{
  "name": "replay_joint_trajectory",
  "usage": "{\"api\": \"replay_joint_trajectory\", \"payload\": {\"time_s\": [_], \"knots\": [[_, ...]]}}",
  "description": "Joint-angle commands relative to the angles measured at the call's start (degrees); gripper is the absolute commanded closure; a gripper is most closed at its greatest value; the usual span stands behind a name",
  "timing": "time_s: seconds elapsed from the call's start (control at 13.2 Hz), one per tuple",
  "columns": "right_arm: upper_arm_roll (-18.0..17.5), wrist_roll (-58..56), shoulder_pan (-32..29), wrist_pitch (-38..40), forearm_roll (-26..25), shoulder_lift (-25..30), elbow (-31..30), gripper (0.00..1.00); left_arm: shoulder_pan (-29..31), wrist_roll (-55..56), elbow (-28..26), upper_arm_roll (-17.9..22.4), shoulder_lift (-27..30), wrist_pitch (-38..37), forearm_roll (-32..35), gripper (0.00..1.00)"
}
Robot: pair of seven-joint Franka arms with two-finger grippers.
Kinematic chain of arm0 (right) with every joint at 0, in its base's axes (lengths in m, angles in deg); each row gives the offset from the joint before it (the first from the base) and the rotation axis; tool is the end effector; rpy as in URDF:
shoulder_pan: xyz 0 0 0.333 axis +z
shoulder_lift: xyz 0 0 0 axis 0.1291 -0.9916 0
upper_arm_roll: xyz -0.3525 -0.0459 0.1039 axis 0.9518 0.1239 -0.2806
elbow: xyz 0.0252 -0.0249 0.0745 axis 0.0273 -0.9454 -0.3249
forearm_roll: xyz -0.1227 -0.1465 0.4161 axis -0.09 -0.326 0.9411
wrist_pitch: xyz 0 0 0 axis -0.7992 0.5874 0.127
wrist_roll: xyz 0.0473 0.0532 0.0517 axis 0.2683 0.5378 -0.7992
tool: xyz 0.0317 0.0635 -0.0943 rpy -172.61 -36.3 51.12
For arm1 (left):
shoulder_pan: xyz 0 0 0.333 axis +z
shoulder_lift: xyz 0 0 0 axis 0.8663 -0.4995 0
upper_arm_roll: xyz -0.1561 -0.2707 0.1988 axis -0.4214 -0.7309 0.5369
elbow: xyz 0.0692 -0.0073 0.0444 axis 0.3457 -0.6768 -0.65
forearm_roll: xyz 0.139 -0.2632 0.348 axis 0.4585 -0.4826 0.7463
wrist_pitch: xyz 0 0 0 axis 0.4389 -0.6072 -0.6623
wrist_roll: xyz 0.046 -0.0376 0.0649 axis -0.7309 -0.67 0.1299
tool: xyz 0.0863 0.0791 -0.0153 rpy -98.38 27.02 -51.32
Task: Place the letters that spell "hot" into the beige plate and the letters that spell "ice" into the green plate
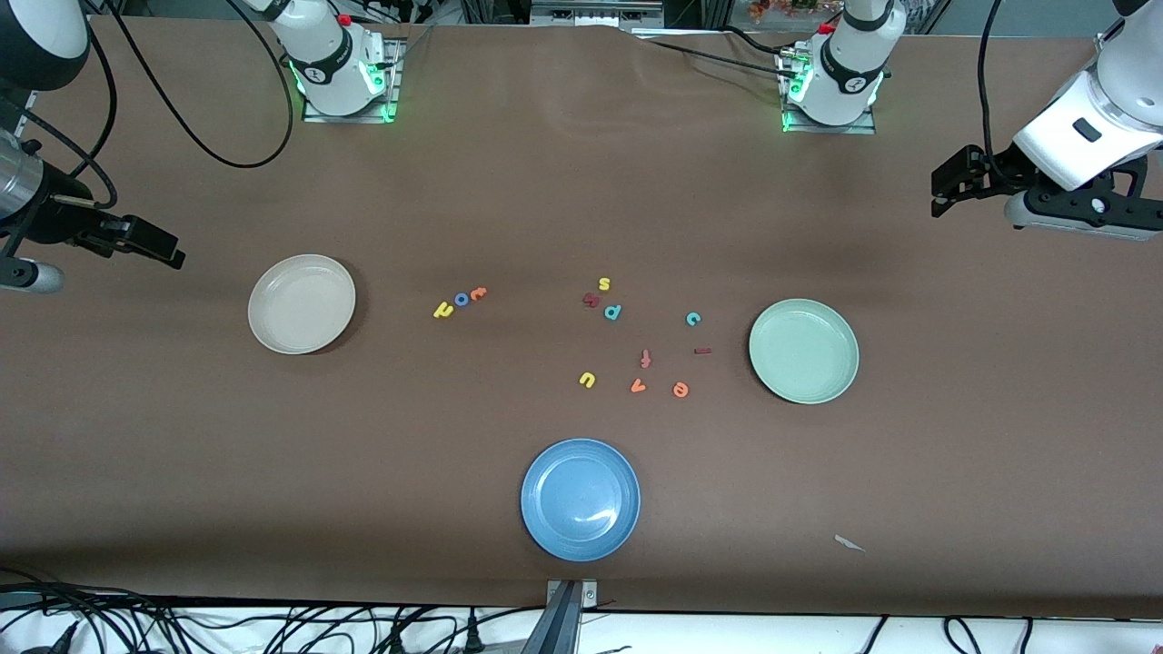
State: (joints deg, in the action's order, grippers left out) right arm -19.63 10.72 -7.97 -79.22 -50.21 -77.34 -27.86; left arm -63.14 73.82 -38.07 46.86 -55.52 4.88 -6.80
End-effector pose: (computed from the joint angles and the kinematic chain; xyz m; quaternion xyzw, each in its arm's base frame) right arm 0.6485 -0.0050 0.5921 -0.9965 0.0818 0.0133 0.0127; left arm 0.6022 -0.0709 0.6517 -0.9973 0.0713 0.0175 0.0011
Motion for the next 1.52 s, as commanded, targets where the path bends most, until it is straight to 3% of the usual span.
{"api": "replay_joint_trajectory", "payload": {"time_s": [0.0, 1.44], "knots": [[-0.33, 0.16, -0.06, 0.7, 0.52, 0.65, -0.29, 0.0, 0.65, -0.66, 0.58, -0.68, 0.02, -0.61, 0.19, 0.0], [0.72, 0.77, -0.41, 3.59, 0.43, 0.91, 0.94, 0.0, 0.82, -0.31, 0.58, -2.53, 0.02, -1.84, 0.63, 0.0]]}}
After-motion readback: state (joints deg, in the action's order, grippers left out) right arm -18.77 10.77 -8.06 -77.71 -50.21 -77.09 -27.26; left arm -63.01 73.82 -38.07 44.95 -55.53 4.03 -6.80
